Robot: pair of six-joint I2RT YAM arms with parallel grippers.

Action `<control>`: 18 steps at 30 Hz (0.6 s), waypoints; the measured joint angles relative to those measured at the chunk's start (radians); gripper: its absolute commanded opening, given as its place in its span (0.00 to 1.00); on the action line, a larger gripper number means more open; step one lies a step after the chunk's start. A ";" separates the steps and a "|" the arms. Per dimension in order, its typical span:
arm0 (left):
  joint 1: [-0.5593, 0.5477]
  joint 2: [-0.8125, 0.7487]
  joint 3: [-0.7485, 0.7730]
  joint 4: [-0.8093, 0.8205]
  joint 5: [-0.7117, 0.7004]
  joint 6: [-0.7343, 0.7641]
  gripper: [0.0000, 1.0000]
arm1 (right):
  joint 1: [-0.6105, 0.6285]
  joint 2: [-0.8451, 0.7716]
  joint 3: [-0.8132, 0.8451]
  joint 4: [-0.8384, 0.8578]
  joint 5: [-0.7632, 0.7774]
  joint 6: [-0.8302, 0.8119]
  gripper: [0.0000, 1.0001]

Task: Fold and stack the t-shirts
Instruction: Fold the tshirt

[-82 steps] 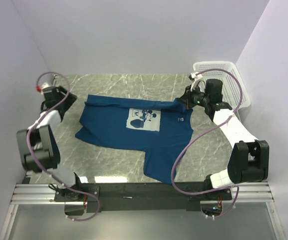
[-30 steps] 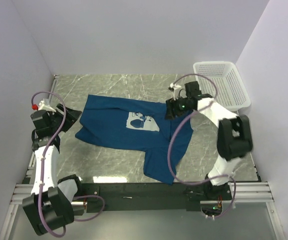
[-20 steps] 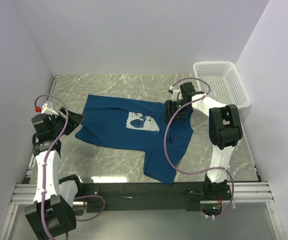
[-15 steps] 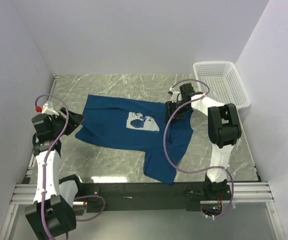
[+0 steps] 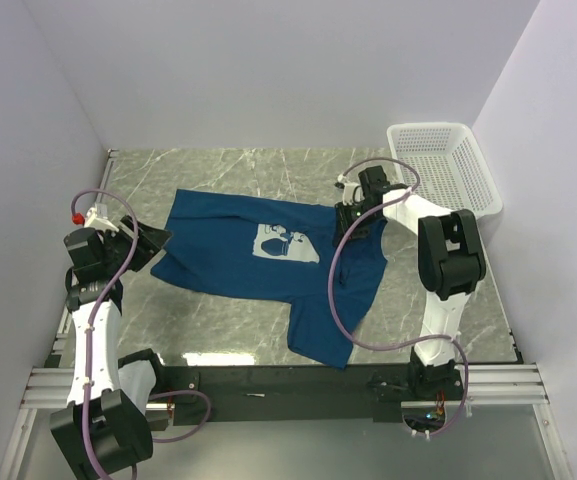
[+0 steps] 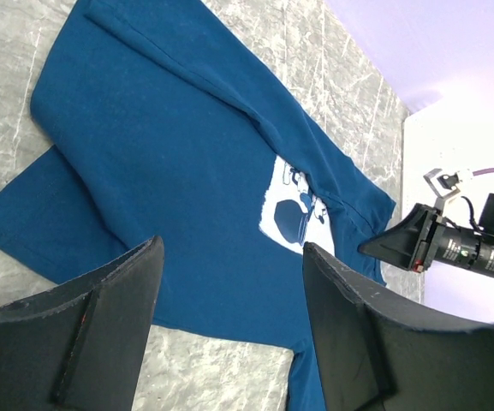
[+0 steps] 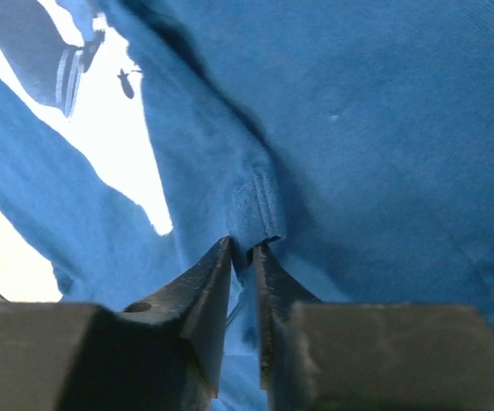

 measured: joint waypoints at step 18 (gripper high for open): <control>0.000 0.015 0.000 0.000 0.005 0.000 0.71 | 0.343 -0.099 -0.007 -0.162 -0.149 -0.310 0.87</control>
